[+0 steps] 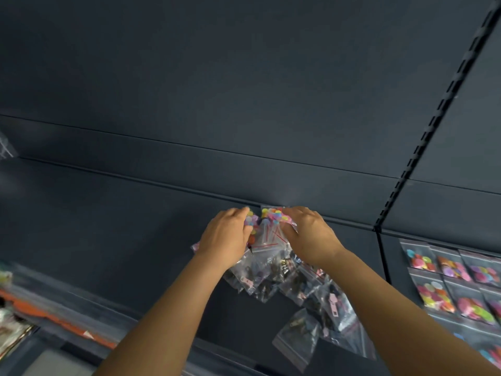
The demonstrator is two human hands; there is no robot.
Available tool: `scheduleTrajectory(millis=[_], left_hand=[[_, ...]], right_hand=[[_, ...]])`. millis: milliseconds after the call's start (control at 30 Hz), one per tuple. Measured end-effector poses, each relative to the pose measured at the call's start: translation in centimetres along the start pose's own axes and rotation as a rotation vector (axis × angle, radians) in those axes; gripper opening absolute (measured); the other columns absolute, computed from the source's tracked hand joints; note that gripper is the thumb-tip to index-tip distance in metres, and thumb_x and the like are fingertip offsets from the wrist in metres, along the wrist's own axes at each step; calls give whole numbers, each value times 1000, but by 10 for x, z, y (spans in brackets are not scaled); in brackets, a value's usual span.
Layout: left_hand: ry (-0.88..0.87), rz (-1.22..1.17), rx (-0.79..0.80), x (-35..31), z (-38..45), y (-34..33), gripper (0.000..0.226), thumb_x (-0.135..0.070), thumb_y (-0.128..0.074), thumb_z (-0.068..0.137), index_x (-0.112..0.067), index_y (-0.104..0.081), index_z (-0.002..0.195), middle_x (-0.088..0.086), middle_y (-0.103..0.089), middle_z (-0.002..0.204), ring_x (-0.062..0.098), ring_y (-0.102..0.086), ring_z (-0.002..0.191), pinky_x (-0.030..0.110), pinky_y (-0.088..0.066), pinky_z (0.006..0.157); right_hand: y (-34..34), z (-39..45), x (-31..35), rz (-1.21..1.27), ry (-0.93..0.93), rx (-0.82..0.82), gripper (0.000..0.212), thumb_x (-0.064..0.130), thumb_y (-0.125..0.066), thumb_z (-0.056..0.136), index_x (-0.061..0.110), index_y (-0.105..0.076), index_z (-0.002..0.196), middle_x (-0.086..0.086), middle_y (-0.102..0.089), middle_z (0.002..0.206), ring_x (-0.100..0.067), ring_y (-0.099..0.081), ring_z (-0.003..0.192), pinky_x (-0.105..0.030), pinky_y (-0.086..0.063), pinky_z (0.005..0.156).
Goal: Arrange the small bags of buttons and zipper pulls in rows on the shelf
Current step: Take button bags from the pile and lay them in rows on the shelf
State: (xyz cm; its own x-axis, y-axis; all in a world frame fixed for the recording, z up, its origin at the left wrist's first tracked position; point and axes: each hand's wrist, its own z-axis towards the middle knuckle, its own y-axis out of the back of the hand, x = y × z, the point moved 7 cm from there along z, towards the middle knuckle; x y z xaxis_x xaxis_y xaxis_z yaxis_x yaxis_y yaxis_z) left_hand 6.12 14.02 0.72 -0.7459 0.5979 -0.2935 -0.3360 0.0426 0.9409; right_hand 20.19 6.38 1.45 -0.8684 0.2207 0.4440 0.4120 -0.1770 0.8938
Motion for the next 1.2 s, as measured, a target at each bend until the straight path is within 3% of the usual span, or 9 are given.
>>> scheduleTrajectory(millis=[200, 333, 433, 600, 800, 933, 1000, 1100, 1200], left_hand=[[19, -14, 46, 14, 22, -14, 42, -29, -46, 97, -20, -44, 138, 1, -53, 134, 22, -47, 121, 36, -41, 99], [12, -12, 51, 17, 29, -20, 43, -30, -50, 95, -21, -45, 137, 0, -55, 131, 21, -47, 119, 35, -41, 97], [19, -20, 32, 21, 30, -22, 49, -31, -56, 92, -22, -44, 139, 0, -55, 130, 21, -45, 119, 33, -40, 96], [76, -97, -58, 29, 29, -14, 51, -29, -67, 85, -20, -51, 132, 3, -61, 117, 23, -46, 114, 34, -42, 89], [110, -179, -82, 37, 25, -11, 22, -26, -68, 84, -18, -68, 104, -2, -66, 98, 19, -49, 105, 32, -44, 82], [138, -349, -113, 38, 21, -5, 3, -21, -65, 85, -21, -68, 86, -18, -56, 76, 15, -57, 91, 29, -47, 75], [157, -440, -110, 39, 22, -2, 7, -21, -63, 85, -26, -63, 80, -16, -63, 79, 8, -61, 83, 24, -48, 71], [181, -598, -131, 36, 23, 7, 8, -21, -64, 85, -27, -62, 82, -15, -66, 82, 2, -61, 76, 14, -44, 62], [177, -779, -119, 23, 24, 14, 11, -15, -65, 85, -25, -61, 90, -6, -66, 86, 7, -64, 70, 22, -52, 64]], right_hand=[[-11, 37, -19, -29, -154, 70, 31, 24, -34, 97, 14, -63, 94, -7, -61, 83, -28, -58, 84, -30, -46, 65], [-27, 46, -16, -64, -125, 209, 35, 25, -33, 99, 30, -60, 120, -3, -64, 114, -26, -57, 104, -32, -48, 85], [-33, 46, -7, 28, -44, 227, 34, 19, -40, 98, 33, -63, 119, 6, -62, 124, -16, -58, 110, -24, -46, 92], [-28, 54, -13, 117, -148, 103, 26, 31, -57, 92, 24, -62, 117, 5, -67, 97, -12, -59, 74, -19, -45, 63], [-35, 64, -16, 50, -282, 147, 44, 33, -69, 82, 15, -57, 120, -4, -64, 107, -21, -59, 94, -25, -45, 71], [-35, 64, -12, 47, -270, 142, 14, 27, -70, 81, 15, -64, 86, 4, -57, 69, -17, -57, 72, -20, -38, 50], [-29, 61, -10, 114, -256, 92, 12, 23, -68, 81, 23, -58, 74, 5, -57, 67, -15, -57, 67, -20, -37, 48], [-11, 57, -4, 246, -210, -26, 11, 22, -66, 82, 20, -56, 79, 2, -61, 74, -15, -56, 65, -21, -39, 49], [10, 47, -1, 443, -203, -141, 13, 23, -68, 81, 13, -59, 81, -2, -62, 70, -15, -54, 59, -26, -44, 53]])
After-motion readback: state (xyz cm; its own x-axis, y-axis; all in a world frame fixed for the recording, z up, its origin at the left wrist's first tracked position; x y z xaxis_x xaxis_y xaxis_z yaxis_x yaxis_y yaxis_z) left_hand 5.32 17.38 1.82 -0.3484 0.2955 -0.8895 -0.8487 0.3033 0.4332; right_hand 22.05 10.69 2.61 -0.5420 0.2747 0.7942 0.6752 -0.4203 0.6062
